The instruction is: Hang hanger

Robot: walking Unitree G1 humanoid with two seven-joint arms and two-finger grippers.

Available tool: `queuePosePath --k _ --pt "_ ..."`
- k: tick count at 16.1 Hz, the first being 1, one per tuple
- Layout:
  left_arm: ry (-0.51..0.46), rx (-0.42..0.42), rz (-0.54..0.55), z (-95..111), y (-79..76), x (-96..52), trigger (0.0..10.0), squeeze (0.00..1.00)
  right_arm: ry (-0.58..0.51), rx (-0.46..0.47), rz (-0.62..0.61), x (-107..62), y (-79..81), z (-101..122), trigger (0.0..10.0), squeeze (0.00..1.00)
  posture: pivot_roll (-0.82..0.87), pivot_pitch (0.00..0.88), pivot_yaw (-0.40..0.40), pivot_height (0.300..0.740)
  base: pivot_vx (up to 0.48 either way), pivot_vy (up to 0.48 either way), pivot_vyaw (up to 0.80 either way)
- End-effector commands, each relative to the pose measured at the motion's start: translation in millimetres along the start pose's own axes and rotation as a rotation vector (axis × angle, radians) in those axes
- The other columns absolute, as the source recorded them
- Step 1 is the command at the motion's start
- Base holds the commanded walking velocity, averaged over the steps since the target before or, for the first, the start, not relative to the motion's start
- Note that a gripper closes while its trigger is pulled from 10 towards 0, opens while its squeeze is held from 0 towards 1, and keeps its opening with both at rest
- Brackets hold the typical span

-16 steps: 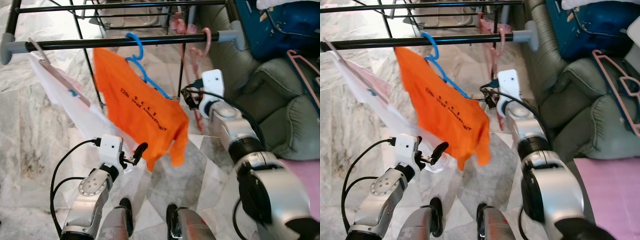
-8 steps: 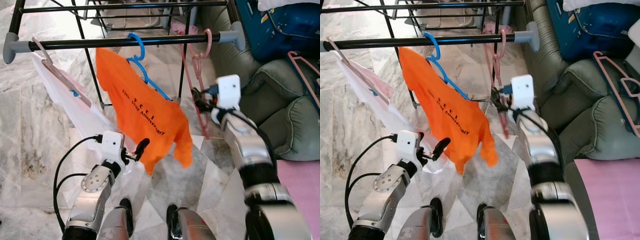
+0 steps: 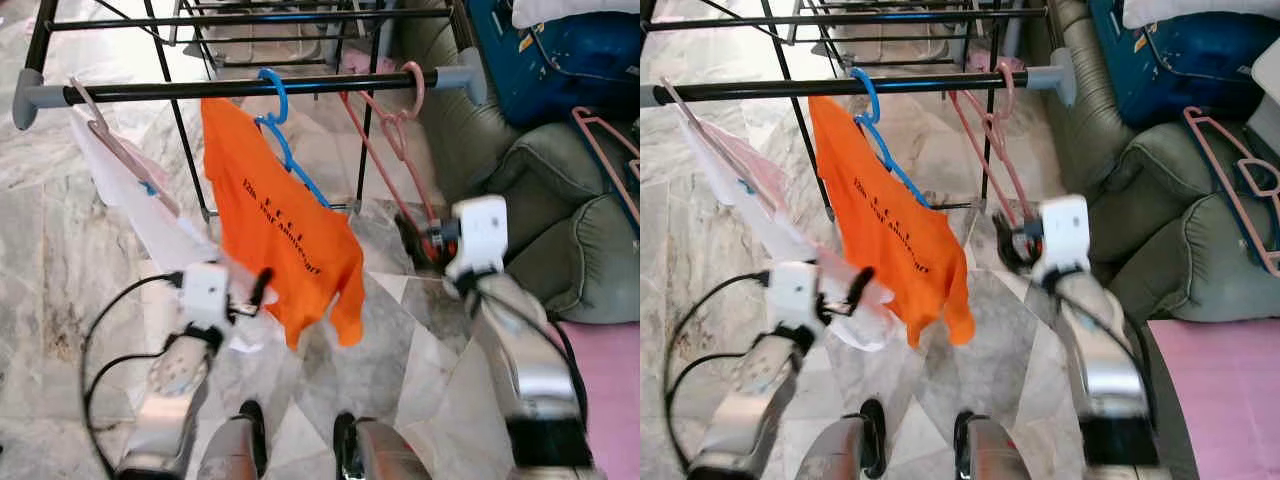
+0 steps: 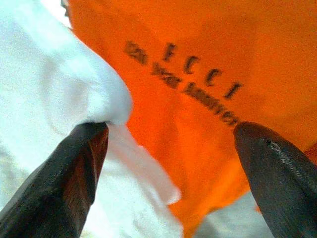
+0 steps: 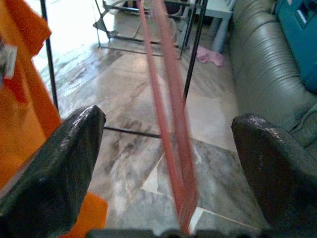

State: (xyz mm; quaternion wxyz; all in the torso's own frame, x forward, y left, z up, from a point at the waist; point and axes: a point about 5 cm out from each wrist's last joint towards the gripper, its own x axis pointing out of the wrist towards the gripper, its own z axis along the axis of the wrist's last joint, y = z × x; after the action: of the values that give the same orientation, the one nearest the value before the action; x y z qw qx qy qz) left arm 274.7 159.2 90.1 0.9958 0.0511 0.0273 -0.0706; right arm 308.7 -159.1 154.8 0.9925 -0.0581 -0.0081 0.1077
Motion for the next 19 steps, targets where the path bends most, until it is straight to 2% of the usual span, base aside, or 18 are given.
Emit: queuePosePath --k 1,3,5,8,11,15,19 --pt "-0.009 0.052 0.067 -1 13.8 -9.0 10.0 0.00 -0.004 -0.022 -0.017 -9.1 -1.4 0 10.0 0.00 -0.06 0.201 -0.004 0.740 0.000 0.000 0.00" --pt "0.010 0.080 0.112 -6 27.5 -15.9 10.0 0.00 -0.015 -0.013 -0.024 -18.0 -0.8 -2 10.0 0.00 -0.05 0.193 0.002 0.740 0.000 0.000 0.00" --pt "0.023 0.147 0.104 -8 37.6 -27.2 10.0 0.00 -0.007 0.036 0.040 -25.3 10.3 -7 10.0 0.00 -0.04 0.187 -0.005 0.740 0.000 0.000 0.00" --pt "0.010 0.219 0.121 -1 49.9 -31.8 10.0 0.00 0.023 0.042 0.046 -27.2 27.1 -15 10.0 0.00 0.00 0.181 -0.022 0.740 0.000 0.000 0.00" --pt "0.013 0.178 0.173 -1 45.9 -30.0 10.0 0.00 0.013 0.065 0.037 -31.7 36.1 -17 10.0 0.00 0.00 0.181 -0.026 0.740 0.000 0.000 0.53" --pt "-0.007 0.220 0.137 -4 26.2 -31.3 10.0 0.00 0.022 0.070 0.003 -31.8 37.6 -21 10.0 0.00 -0.01 0.181 -0.022 0.740 0.000 0.000 0.80" --pt "0.000 0.233 0.163 -3 27.9 -24.9 10.0 0.00 0.008 0.086 -0.028 -28.3 34.7 -20 10.0 0.00 -0.02 0.187 -0.011 0.740 0.000 0.000 0.14"
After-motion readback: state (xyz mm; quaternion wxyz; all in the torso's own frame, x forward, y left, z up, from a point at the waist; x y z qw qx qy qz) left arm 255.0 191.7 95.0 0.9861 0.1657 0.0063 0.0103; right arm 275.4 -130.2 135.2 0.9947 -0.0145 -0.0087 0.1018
